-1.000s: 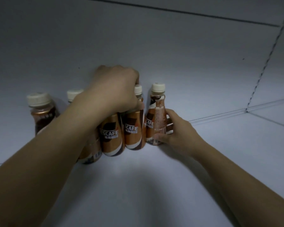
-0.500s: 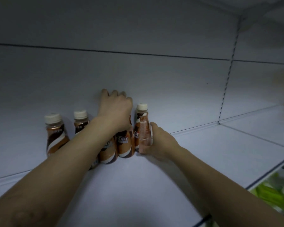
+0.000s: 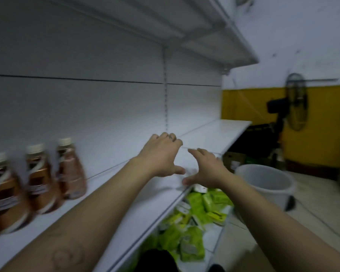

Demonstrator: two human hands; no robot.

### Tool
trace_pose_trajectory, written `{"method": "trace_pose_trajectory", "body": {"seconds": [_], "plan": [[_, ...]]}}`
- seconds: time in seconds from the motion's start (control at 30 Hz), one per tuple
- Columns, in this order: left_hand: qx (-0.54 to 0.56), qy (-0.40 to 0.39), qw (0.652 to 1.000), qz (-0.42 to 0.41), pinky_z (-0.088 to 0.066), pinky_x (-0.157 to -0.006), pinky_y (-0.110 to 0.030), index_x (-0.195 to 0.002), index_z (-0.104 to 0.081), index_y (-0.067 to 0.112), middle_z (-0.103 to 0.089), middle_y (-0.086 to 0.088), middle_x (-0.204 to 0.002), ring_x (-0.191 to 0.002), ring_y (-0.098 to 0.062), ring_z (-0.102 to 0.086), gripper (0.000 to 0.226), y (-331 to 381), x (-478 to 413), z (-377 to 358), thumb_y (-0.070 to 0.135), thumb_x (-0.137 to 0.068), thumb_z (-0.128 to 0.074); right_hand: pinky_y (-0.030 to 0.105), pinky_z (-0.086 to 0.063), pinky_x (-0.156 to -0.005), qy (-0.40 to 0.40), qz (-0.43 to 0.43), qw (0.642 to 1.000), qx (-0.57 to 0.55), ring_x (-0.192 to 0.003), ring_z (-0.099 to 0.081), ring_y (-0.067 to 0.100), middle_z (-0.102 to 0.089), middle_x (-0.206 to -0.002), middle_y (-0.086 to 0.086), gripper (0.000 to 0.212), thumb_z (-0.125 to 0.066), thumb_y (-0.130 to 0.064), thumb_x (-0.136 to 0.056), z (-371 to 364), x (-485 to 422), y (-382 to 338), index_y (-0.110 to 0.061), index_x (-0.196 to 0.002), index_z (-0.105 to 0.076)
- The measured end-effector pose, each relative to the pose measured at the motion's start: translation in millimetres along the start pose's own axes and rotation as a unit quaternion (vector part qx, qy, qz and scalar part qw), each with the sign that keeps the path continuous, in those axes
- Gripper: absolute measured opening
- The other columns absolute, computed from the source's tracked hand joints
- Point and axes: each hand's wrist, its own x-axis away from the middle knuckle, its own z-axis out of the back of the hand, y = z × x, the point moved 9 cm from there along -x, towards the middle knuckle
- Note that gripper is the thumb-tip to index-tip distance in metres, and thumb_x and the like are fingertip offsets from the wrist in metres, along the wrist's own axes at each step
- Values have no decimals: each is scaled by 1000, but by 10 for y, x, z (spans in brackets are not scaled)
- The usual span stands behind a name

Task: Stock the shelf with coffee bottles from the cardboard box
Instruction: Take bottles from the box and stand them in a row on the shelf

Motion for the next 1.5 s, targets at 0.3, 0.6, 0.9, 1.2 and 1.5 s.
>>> {"method": "trace_pose_trajectory", "body": {"seconds": [0.3,0.6,0.9,1.2,1.5], "plan": [[147,-78,969,-181,-36,-98,-42,-135,-41,16,-47,-9,-134,-124,-27,-39,85,2288,-803,-857,67,-70,-62,49,-35,-108,-5,-265,964,-7,-137,-31,30,-26,-155,6,109,-78,-55,-67,149,1339,2285,-26,-151,-15],[254,-225,901,-270,-41,-98,-43,-135,-43,18,-48,-7,-135,-122,-26,-44,81,4099,-725,-2011,62,-71,-65,42,-42,-104,-71,-504,859,-63,-129,-43,30,-37,-148,10,92,-74,-47,-74,-639,2905,3775,-24,-148,-26],[256,-416,846,-214,-45,-93,-38,-130,-48,21,-51,-6,-131,-117,-25,-48,73,5025,-497,-3734,53,-69,-72,29,-39,-94,-159,-577,767,-231,-119,-53,24,-54,-136,8,53,-66,-32,-85,-2195,3460,4587,-18,-133,-48],[188,-490,840,-136,-34,-104,-42,-147,-24,16,-24,-11,-152,-135,-31,-29,92,5487,-329,-5611,38,-72,-73,35,-39,-104,-156,-681,626,-346,-122,-51,27,-52,-136,10,72,-72,-33,-80,-3831,3940,5151,-14,-140,-38],[217,-481,840,-125,-27,-106,-50,-149,-10,17,-16,-13,-154,-140,-33,-13,102,6299,-400,-6558,30,-71,-76,36,-49,-90,-60,-782,535,-313,-113,-59,25,-58,-129,7,76,-74,-43,-77,-4517,4292,5874,-17,-138,-38]]}}
